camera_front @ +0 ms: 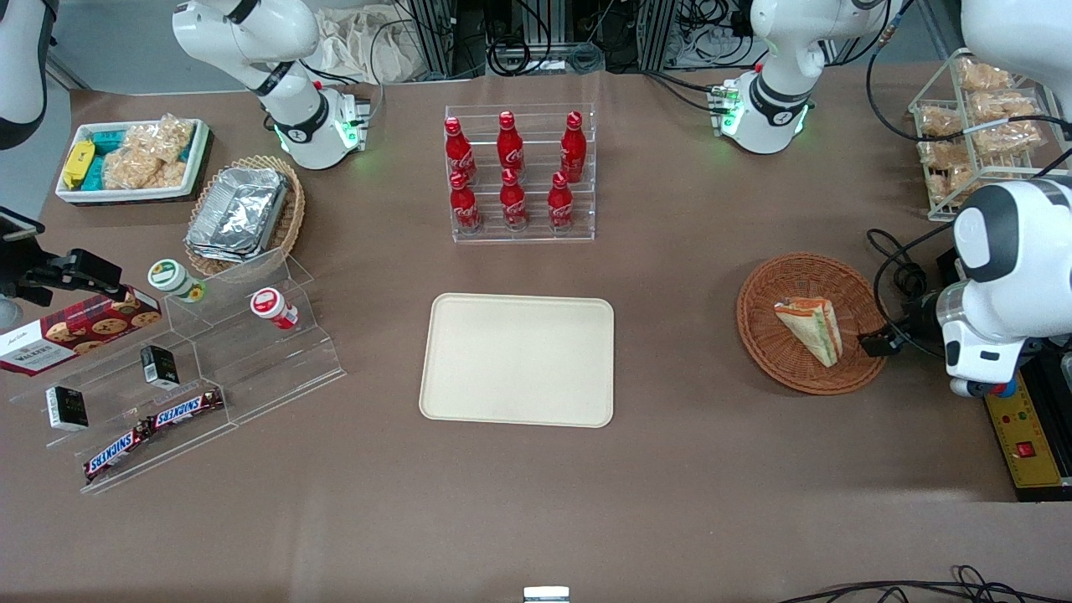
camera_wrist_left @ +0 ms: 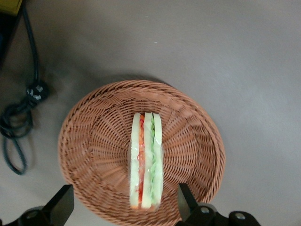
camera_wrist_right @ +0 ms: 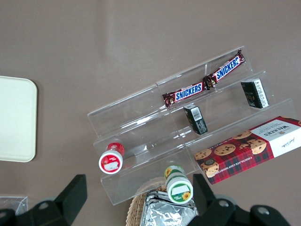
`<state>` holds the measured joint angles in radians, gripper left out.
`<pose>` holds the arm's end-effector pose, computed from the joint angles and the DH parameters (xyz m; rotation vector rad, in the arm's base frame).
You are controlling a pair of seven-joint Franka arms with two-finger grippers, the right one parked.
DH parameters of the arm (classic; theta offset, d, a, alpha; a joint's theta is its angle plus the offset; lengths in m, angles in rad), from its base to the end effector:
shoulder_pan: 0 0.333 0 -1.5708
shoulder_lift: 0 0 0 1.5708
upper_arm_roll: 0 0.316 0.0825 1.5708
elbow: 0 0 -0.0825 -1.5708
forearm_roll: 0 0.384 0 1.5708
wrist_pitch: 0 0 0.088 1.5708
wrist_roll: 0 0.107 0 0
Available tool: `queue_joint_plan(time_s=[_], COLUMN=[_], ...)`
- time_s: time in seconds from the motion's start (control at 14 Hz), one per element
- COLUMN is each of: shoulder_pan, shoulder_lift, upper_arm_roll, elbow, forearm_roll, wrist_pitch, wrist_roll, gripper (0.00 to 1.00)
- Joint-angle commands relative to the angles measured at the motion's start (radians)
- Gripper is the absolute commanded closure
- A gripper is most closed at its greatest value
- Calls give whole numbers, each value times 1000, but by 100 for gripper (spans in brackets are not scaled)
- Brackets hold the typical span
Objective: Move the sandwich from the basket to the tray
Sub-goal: 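Lower the open left gripper over the sandwich in the wicker basket, then close the left gripper on the wrapped sandwich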
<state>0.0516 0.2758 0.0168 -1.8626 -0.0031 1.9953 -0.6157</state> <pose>0.6040 0.0407 0.3593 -2.9140 -1.0394 0.2126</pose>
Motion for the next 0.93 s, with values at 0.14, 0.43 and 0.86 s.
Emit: queue_joint_plan(time_s=[0.14,0.43,0.86], shoulder_pan=[-15,-16,-21], shoulder_lift=[-62,-79,-104], upper_arm_roll=[-6,-9,-46], elbow=[-225,-351,-412], forearm_roll=[-12,-18,-28], wrist_pitch=[206,364,366], wrist_roll=[-208,-213,-303], gripper=[1,1,1])
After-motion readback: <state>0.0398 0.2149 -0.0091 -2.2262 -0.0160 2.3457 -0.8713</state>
